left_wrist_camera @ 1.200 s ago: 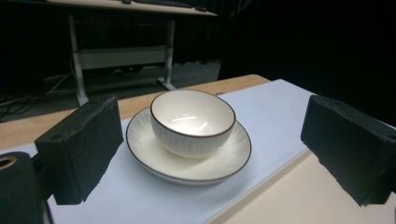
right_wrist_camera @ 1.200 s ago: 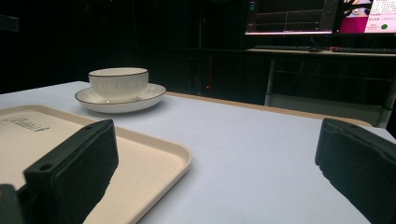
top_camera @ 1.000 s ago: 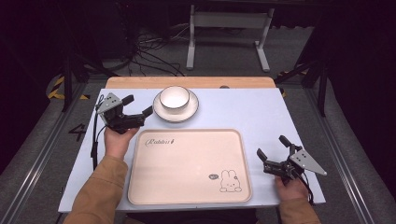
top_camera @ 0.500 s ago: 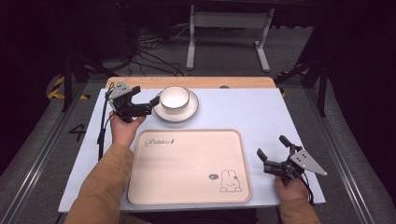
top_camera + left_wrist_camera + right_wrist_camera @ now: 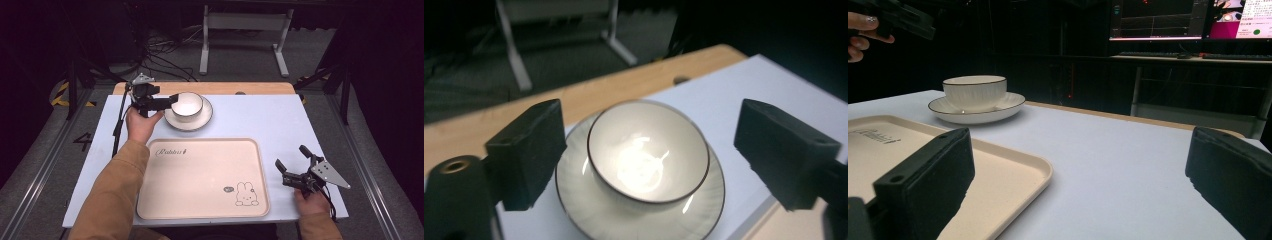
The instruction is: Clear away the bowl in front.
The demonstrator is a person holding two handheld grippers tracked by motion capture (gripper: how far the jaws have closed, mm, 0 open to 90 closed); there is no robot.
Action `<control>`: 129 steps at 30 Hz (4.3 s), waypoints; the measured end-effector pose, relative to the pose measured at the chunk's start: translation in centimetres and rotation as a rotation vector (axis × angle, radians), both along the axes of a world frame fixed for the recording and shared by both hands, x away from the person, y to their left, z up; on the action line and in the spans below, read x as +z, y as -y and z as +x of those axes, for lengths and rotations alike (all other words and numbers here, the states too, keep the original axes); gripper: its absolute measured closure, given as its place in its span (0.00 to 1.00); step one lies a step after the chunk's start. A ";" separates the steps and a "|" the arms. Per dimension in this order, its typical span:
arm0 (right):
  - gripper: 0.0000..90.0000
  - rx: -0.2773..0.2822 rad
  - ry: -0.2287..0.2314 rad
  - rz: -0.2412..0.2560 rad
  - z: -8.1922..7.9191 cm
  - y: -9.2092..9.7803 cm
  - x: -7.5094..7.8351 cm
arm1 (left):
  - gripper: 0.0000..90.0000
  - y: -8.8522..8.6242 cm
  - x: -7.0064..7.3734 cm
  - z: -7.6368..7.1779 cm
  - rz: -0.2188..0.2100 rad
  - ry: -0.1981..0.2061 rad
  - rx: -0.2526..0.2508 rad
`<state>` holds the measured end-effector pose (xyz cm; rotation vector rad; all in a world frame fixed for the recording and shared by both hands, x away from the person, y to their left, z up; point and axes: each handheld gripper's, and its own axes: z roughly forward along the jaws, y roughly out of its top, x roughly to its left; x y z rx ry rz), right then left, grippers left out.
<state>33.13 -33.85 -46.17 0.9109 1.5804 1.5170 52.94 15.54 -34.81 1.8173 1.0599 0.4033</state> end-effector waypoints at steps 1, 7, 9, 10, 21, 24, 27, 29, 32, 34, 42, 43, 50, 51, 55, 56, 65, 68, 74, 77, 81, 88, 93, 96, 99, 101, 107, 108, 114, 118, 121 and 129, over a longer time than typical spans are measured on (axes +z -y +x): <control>0.00 0.000 0.000 0.000 0.0 0.0 0.0 | 0.19 0.3 0.1 0.3 0.024 -0.019 0.006; 0.00 0.001 0.004 0.003 0.0 0.0 0.0 | 0.22 1.2 -0.2 1.7 0.080 -0.075 0.042; 0.00 0.002 0.004 0.003 0.0 0.0 0.0 | 0.22 1.2 -0.3 2.1 0.078 -0.111 0.054; 0.00 0.001 0.003 0.002 0.0 0.0 0.0 | 0.22 1.3 -0.5 2.4 0.075 -0.133 0.068; 0.00 0.001 0.005 -0.001 0.0 0.0 0.0 | 0.28 2.2 -2.0 4.5 0.114 -0.248 0.105; 0.00 0.001 0.005 -0.001 -0.1 0.0 0.0 | 0.29 2.3 -2.7 4.9 0.103 -0.268 0.104; 0.00 0.003 0.006 -0.005 -0.1 0.0 0.0 | 0.31 2.5 -3.4 5.3 0.094 -0.287 0.108; 0.00 0.004 0.009 -0.008 0.0 -0.1 0.0 | 0.31 2.6 -3.7 5.4 0.100 -0.294 0.111; 0.00 0.004 0.009 -0.009 -0.1 -0.1 0.0 | 0.35 2.9 -4.3 5.6 0.106 -0.311 0.117; 0.00 0.004 0.010 -0.007 -0.1 -0.1 0.0 | 0.37 3.0 -4.7 5.8 0.114 -0.317 0.125; 0.00 0.006 0.014 -0.011 -0.1 -0.1 0.0 | 0.44 3.1 -5.8 6.4 0.096 -0.355 0.146; 0.00 0.006 0.014 -0.011 -0.1 -0.1 0.0 | 0.44 3.1 -6.0 6.5 0.094 -0.360 0.143; 0.00 0.009 0.018 -0.015 -0.1 -0.1 0.0 | 0.47 3.2 -6.8 6.9 0.090 -0.401 0.138; 0.00 0.009 0.019 -0.016 -0.1 -0.2 0.0 | 0.48 3.2 -6.9 7.0 0.083 -0.409 0.135; 0.00 0.010 0.024 -0.023 -0.2 -0.2 0.0 | 0.55 3.1 -7.5 7.2 0.094 -0.444 0.140; 0.00 0.010 0.024 -0.024 -0.2 -0.2 0.0 | 0.57 3.1 -7.6 7.3 0.091 -0.453 0.143; 0.00 0.012 0.025 -0.028 -0.2 -0.2 0.0 | 0.70 2.8 -7.7 7.6 0.023 -0.530 0.187; 0.00 0.013 0.026 -0.029 -0.2 -0.2 0.0 | 0.76 3.1 -7.6 7.6 0.032 -0.523 0.206; 0.00 0.016 0.028 -0.027 -0.2 -0.2 0.0 | 0.84 3.3 -7.6 7.6 0.016 -0.522 0.243; 0.00 0.014 0.030 -0.028 -0.2 -0.2 0.0 | 0.85 3.1 -7.6 7.6 -0.011 -0.532 0.256; 0.00 0.014 0.034 -0.032 -0.2 -0.2 0.0 | 0.87 3.1 -7.6 7.5 -0.026 -0.527 0.268; 0.00 0.014 0.035 -0.033 -0.3 -0.2 0.0 | 0.90 2.8 -7.3 7.4 -0.016 -0.534 0.240; 0.00 0.014 0.034 -0.031 -0.2 -0.2 0.0 | 0.90 2.8 -7.2 7.3 -0.010 -0.526 0.241; 0.00 0.015 0.031 -0.029 -0.2 -0.2 0.0 | 0.91 2.8 -7.0 7.3 -0.004 -0.531 0.239; 0.00 0.016 0.030 -0.026 -0.2 -0.2 0.0 | 0.91 2.8 -6.7 7.2 0.013 -0.522 0.240; 0.00 0.016 0.029 -0.026 -0.2 -0.2 0.0 | 0.91 2.6 -6.6 7.1 0.007 -0.527 0.235; 0.00 0.018 0.027 -0.025 -0.2 -0.2 0.0 | 0.91 2.2 -5.1 6.7 -0.017 -0.495 0.204; 0.00 0.018 0.027 -0.027 -0.2 -0.2 0.0 | 0.90 2.3 -4.8 6.6 -0.017 -0.489 0.203; 0.00 0.017 0.026 -0.025 -0.2 -0.2 0.0 | 0.90 2.1 -3.3 6.1 0.001 -0.463 0.183; 0.00 0.016 0.026 -0.023 -0.2 -0.2 0.0 | 0.90 2.1 -2.5 5.7 0.018 -0.445 0.176; 0.00 0.016 0.025 -0.023 -0.2 -0.2 0.0 | 0.90 2.1 -2.0 5.3 0.031 -0.431 0.169; 0.00 0.016 0.025 -0.026 -0.2 -0.2 0.0 | 0.90 1.5 -0.7 4.4 0.054 -0.410 0.155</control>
